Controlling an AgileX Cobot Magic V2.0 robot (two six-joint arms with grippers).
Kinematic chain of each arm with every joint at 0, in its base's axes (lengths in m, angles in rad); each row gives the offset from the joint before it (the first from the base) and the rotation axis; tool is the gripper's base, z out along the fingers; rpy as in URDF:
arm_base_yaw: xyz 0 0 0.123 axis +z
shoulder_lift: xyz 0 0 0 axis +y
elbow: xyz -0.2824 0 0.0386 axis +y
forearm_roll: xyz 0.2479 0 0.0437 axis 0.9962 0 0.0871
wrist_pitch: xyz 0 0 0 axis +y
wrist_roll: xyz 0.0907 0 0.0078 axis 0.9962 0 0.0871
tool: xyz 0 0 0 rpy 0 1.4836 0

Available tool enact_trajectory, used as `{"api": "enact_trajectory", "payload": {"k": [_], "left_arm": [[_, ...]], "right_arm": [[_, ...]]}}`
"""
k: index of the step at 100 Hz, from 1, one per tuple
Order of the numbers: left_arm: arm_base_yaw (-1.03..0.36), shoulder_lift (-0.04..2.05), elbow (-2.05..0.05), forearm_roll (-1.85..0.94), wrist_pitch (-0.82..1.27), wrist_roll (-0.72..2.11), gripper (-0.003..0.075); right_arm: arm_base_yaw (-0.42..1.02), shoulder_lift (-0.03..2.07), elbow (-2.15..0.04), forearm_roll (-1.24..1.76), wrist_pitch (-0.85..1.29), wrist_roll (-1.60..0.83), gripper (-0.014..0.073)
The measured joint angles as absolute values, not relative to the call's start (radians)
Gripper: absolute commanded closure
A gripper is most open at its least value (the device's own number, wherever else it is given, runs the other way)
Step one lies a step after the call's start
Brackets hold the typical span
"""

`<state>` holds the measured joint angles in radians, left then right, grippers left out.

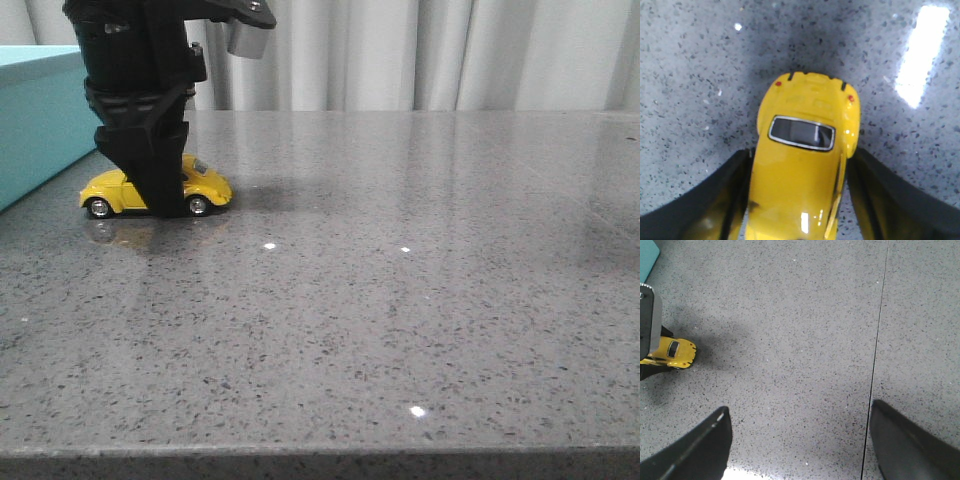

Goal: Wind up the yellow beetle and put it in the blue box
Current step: 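Lift the car with the left gripper and carry it over the box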

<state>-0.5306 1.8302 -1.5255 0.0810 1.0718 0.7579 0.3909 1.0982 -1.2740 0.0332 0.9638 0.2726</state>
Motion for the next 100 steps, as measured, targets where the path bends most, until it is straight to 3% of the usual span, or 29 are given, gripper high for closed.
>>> {"api": "enact_trajectory", "payload": {"k": [9, 26, 59, 100], "left_arm": [[-0.531, 1.83, -1.528, 0.083, 1.077, 0.758, 0.0498], [-0.531, 1.83, -1.571, 0.091, 1.119, 0.758, 0.051], [-0.51, 1.814, -1.885, 0.101, 1.227, 0.643, 0.051], [-0.213, 1.702, -2.0, 0.129, 1.263, 0.363, 0.051]], "right_arm": [[0.391, 1.098, -1.274, 0.033, 0.964, 0.273, 0.0025], [0.391, 1.098, -1.274, 0.035, 0.964, 0.273, 0.0025], [0.391, 1.098, -1.274, 0.035, 0.955, 0.273, 0.0025], [0.391, 1.098, -1.274, 0.035, 0.933, 0.273, 0.0025]]}}
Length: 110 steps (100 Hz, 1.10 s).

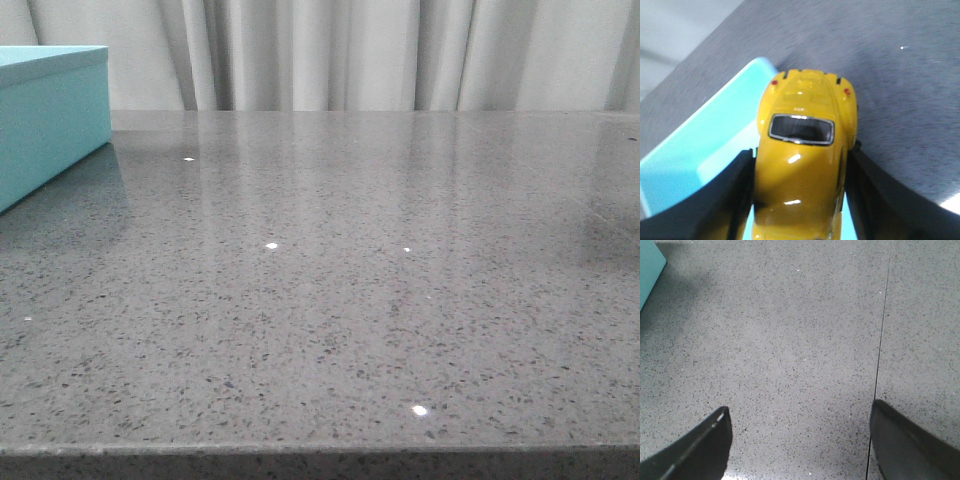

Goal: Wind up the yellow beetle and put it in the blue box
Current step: 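Lift the car with the left gripper and carry it over the box, then lower the car into the box and open the left gripper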

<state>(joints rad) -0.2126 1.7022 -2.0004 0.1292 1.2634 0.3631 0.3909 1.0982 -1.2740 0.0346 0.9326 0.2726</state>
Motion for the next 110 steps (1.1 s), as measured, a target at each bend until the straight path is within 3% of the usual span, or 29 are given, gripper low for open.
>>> {"api": "enact_trajectory", "payload": {"k": [32, 76, 86, 98, 110], "left_arm": [[0.011, 1.713, -1.873, 0.101, 1.263, 0.205, 0.051], [0.047, 1.859, -1.732, 0.055, 1.252, 0.198, 0.0498], [0.047, 1.874, -1.731, 0.044, 1.249, 0.198, 0.0413], [0.047, 1.877, -1.731, 0.041, 1.246, 0.198, 0.0259], [0.047, 1.877, -1.731, 0.041, 1.244, 0.198, 0.024]], "right_arm": [[0.391, 1.098, -1.274, 0.039, 0.928, 0.273, 0.0025], [0.391, 1.098, -1.274, 0.059, 0.919, 0.273, 0.0025], [0.391, 1.098, -1.274, 0.059, 0.919, 0.273, 0.0025], [0.391, 1.098, -1.274, 0.059, 0.919, 0.273, 0.0025], [0.391, 1.098, -1.274, 0.059, 0.917, 0.273, 0.0025]]}}
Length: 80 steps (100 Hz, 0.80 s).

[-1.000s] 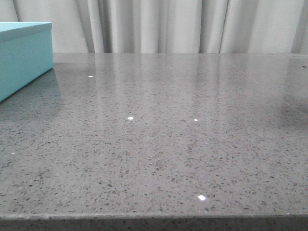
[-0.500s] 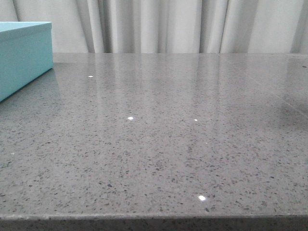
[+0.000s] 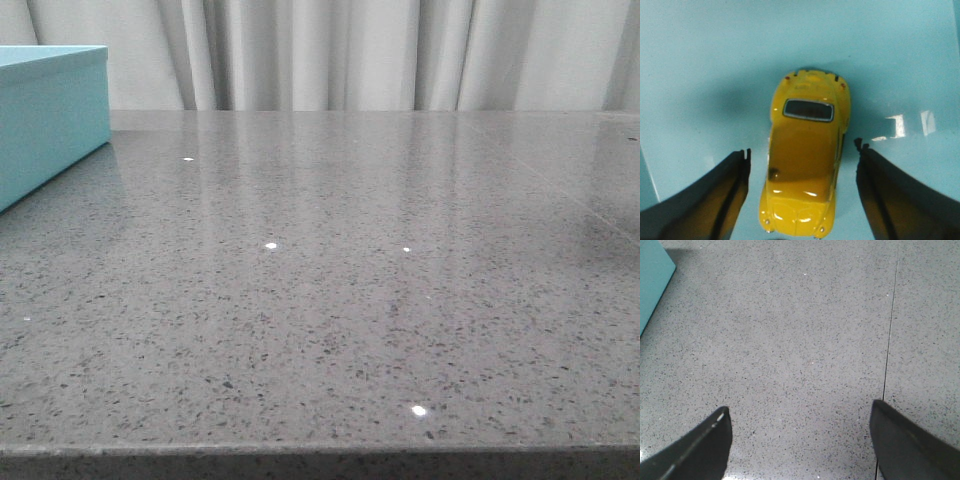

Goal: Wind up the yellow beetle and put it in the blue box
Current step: 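Lower the car into the box and open the left gripper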

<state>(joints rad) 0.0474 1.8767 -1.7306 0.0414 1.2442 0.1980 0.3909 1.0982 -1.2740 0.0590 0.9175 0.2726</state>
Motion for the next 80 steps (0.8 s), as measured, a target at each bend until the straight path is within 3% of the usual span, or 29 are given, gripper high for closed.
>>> {"api": "enact_trajectory", "payload": {"k": [25, 41, 49, 65, 80], "left_arm": [[0.047, 1.856, -1.731, 0.039, 1.242, 0.198, 0.0291], [0.047, 1.773, -1.731, 0.027, 1.241, 0.2, 0.0408], [0.047, 1.712, -1.731, 0.0, 1.242, 0.21, 0.0524], [0.047, 1.598, -1.731, -0.061, 1.248, 0.227, 0.0734], [0.047, 1.504, -1.723, -0.073, 1.253, 0.227, 0.0739]], "right_arm": [[0.391, 1.079, -1.263, 0.052, 0.88, 0.257, 0.0025], [0.391, 1.002, -1.194, 0.011, 0.805, 0.246, 0.0043], [0.391, 0.953, -1.142, -0.006, 0.768, 0.244, 0.012], [0.391, 0.849, -1.028, -0.027, 0.729, 0.242, 0.0364], [0.391, 0.751, -0.941, -0.04, 0.713, 0.24, 0.0562]]}}
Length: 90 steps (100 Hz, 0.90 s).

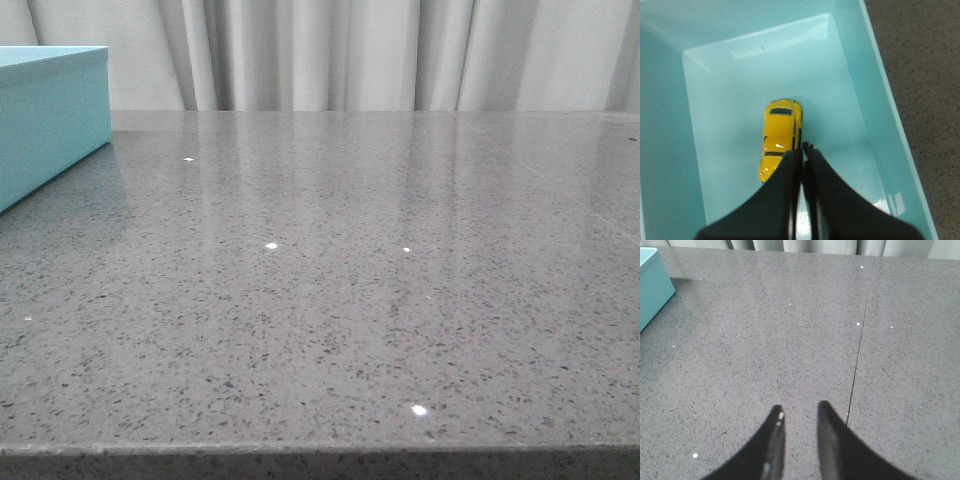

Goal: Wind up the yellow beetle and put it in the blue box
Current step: 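Lower the car into the box and open the left gripper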

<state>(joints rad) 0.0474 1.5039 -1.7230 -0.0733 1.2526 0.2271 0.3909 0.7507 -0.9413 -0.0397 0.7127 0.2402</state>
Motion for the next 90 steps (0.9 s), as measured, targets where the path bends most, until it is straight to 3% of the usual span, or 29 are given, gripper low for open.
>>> {"api": "enact_trajectory", "payload": {"k": [16, 31, 90], "left_arm": [[0.047, 1.398, -1.645, -0.077, 1.254, 0.231, 0.0739], [0.047, 1.283, -1.49, -0.099, 1.214, 0.231, 0.0738], [0.047, 0.766, -0.754, -0.168, 0.726, 0.231, 0.0739]], "right_arm": [[0.391, 0.65, -0.866, -0.07, 0.695, 0.24, 0.0644], [0.391, 0.572, -0.793, -0.083, 0.659, 0.24, 0.0643], [0.391, 0.411, -0.553, -0.087, 0.519, 0.24, 0.0643]]}}
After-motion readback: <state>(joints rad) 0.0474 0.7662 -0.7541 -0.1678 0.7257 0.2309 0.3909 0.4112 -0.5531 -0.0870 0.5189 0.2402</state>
